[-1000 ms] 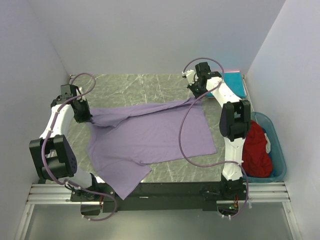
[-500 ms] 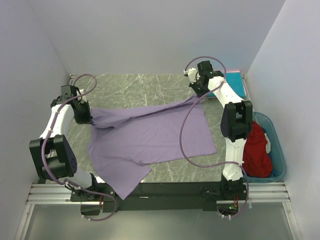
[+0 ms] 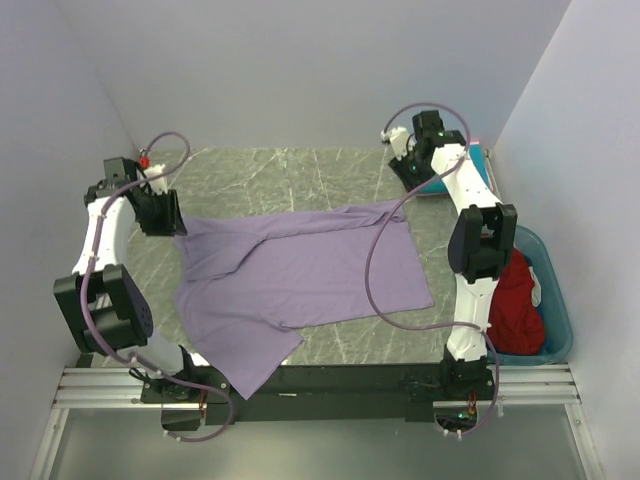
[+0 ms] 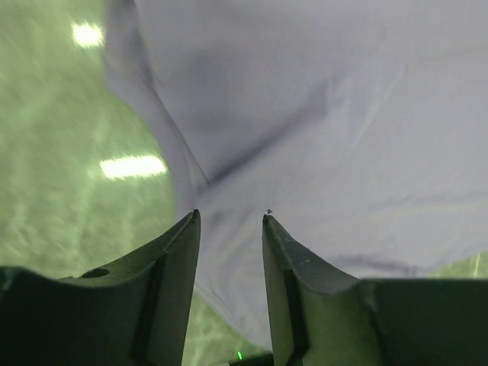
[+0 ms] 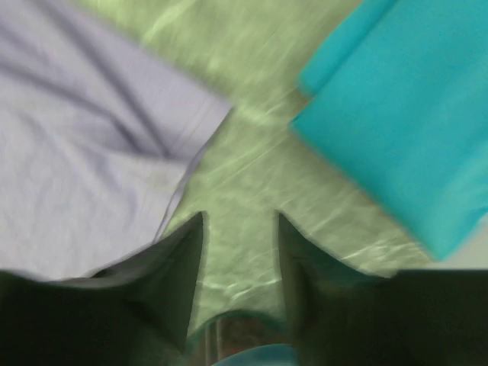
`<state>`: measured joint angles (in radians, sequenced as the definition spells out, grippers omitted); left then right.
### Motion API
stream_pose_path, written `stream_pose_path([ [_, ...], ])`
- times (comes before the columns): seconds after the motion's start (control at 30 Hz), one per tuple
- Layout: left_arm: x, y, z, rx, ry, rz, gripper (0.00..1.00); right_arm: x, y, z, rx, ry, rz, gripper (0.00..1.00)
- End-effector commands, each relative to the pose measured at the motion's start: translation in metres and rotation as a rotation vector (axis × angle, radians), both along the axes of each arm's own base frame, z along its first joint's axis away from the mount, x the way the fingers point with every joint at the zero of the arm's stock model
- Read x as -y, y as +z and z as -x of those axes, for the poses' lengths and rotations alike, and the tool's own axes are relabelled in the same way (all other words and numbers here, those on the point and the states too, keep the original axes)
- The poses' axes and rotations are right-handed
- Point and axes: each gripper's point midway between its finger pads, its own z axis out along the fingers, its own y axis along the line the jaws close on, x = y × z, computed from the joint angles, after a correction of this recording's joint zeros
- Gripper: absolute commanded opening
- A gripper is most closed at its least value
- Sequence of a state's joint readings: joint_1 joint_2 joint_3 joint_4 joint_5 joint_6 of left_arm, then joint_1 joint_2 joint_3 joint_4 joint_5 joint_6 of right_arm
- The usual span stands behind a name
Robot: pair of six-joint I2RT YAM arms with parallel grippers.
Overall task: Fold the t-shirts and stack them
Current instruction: Fold the tshirt
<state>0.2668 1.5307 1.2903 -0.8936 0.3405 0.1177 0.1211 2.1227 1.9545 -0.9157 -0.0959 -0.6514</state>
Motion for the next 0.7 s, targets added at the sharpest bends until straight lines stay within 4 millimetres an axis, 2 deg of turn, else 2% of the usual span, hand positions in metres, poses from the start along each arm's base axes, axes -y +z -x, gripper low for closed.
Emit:
stream_pose_path([
  [0.0, -0.01, 0.007, -0.038, 0.077, -0.028, -0.011, 0.44, -0.019, 0.038, -0.017, 0.079, 0.006, -0.043, 0.44],
  [0.1, -0.009, 0.002, -0.062, 0.081, -0.022, 0.035, 0.43, -0.034, 0.025, -0.023, 0.054, -0.005, -0.017, 0.33],
  [0.27, -0.008, -0.016, -0.09, 0.067, -0.016, 0.073, 0.37, -0.046, -0.009, -0.026, 0.016, -0.002, 0.03, 0.27],
  [0.33, -0.007, -0.026, -0.094, 0.055, -0.014, 0.085, 0.35, -0.047, -0.018, -0.024, 0.0, 0.006, 0.048, 0.26],
  [0.43, -0.008, -0.059, -0.096, -0.018, 0.006, 0.085, 0.29, -0.049, -0.032, -0.02, -0.032, 0.015, 0.061, 0.26],
  [0.53, -0.013, -0.082, -0.099, -0.061, 0.022, 0.067, 0.26, -0.045, -0.048, -0.014, -0.06, 0.015, 0.103, 0.26],
  [0.6, -0.016, -0.088, -0.104, -0.066, 0.024, 0.054, 0.24, -0.041, -0.057, -0.013, -0.071, 0.015, 0.129, 0.26],
  [0.63, -0.018, -0.098, -0.105, -0.09, 0.032, 0.053, 0.24, -0.04, -0.064, -0.013, -0.082, 0.014, 0.139, 0.25],
  [0.67, -0.022, -0.097, -0.111, -0.084, 0.037, 0.037, 0.22, -0.039, -0.067, -0.013, -0.086, 0.011, 0.148, 0.25],
])
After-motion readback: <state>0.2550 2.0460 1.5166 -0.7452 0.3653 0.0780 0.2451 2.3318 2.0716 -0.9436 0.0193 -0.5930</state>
